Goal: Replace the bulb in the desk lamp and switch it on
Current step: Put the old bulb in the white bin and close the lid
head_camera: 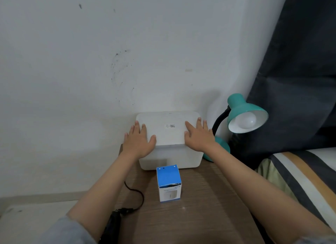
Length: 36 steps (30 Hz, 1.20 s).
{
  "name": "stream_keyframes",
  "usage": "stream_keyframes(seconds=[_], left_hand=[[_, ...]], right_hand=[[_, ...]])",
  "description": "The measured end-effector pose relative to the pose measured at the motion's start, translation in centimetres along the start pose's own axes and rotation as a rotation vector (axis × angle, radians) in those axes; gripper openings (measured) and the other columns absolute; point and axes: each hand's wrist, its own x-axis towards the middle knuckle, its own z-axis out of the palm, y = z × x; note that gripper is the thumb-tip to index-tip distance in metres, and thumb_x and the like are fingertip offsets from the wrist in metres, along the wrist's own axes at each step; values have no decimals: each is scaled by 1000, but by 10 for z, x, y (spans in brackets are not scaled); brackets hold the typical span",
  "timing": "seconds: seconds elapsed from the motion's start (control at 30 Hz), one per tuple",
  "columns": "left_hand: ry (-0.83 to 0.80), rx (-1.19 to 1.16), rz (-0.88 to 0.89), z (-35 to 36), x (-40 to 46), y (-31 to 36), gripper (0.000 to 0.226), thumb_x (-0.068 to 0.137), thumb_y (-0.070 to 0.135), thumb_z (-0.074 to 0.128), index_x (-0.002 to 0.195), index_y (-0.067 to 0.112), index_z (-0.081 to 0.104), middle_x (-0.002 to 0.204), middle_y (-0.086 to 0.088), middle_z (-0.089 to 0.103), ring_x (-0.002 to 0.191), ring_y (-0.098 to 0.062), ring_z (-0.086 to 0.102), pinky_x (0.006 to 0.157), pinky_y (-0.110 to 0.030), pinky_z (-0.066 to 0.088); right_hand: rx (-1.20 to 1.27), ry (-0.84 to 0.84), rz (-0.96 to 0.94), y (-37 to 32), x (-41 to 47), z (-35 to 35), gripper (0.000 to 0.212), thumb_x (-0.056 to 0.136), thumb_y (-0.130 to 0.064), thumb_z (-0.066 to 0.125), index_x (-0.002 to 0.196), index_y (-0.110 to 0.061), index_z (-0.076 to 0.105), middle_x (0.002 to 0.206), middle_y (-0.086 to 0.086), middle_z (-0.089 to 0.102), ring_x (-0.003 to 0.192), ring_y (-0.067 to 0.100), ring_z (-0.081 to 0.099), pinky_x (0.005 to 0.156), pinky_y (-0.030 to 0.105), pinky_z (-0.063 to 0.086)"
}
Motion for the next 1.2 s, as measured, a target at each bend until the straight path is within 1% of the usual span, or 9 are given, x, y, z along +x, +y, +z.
stream_keyframes(seconds=[0.27, 0.5, 0.7, 0.77, 0.87, 0.97, 1.03, 1.13, 1.2], left_hand=[[37, 70, 39, 10, 4, -5, 69, 94, 50, 26, 148, 11, 8, 157, -17, -3, 145, -30, -1, 116, -47, 5], [-28, 111, 49, 2, 2, -3, 70, 95, 51, 23, 148, 10, 4, 157, -17, -5, 145, -30, -3, 117, -46, 4], [-112, 167, 24, -12, -1, 0, 73, 94, 56, 20, 149, 11, 2, 157, -16, -8, 145, -29, -3, 117, -46, 3], [-101, 122, 2, -15, -5, 5, 72, 95, 53, 21, 148, 8, 4, 157, -16, -5, 145, -29, -2, 117, -46, 3], [-39, -10, 24, -14, -23, 13, 68, 97, 48, 25, 148, 6, 7, 158, -15, -1, 145, -28, 0, 117, -45, 4], [31, -184, 54, -11, -53, 14, 66, 97, 46, 33, 148, 9, 12, 158, -13, 5, 145, -26, 4, 117, -43, 5], [88, -301, 63, -5, -75, 7, 65, 95, 44, 41, 147, 10, 20, 157, -12, 15, 144, -25, 12, 118, -45, 12], [194, -431, 63, 8, -115, -11, 59, 88, 40, 51, 139, 14, 38, 145, -9, 41, 136, -25, 34, 111, -49, 30], [231, -411, 21, 20, -146, -26, 56, 87, 32, 57, 135, 6, 43, 140, -14, 47, 133, -28, 39, 110, -46, 33]], right_hand=[[-41, 18, -33, 2, 3, 4, 58, 95, -41, 24, 150, -30, 9, 159, 18, -5, 147, 35, -7, 117, 55, 9], [-47, -28, -47, 5, 5, -9, 58, 93, -44, 30, 149, -32, 16, 159, 17, 1, 147, 34, -1, 116, 47, 16], [-148, -67, -43, 4, 4, -7, 60, 95, -50, 20, 150, -31, 9, 159, 19, -5, 147, 33, -6, 116, 52, 2], [-184, -47, -38, 1, 2, -9, 58, 96, -48, 20, 149, -26, 15, 159, 20, -3, 147, 32, -5, 116, 53, 2], [-179, 89, -108, -11, -13, -6, 51, 97, -39, 28, 141, -14, 34, 157, 21, 13, 145, 32, 11, 116, 52, 13], [28, 265, -245, -27, -46, 3, 43, 95, -29, 42, 131, -7, 49, 143, 21, 41, 132, 35, 38, 110, 46, 30], [155, 376, -341, -39, -70, 14, 37, 91, -22, 51, 124, -5, 56, 126, 18, 56, 118, 34, 50, 97, 44, 44], [264, 443, -449, -57, -108, 38, 31, 86, -19, 54, 112, -7, 63, 101, 13, 63, 98, 30, 58, 76, 41, 52], [350, 432, -496, -69, -133, 58, 25, 84, -20, 55, 103, -7, 65, 91, 10, 62, 87, 22, 59, 71, 32, 50]])
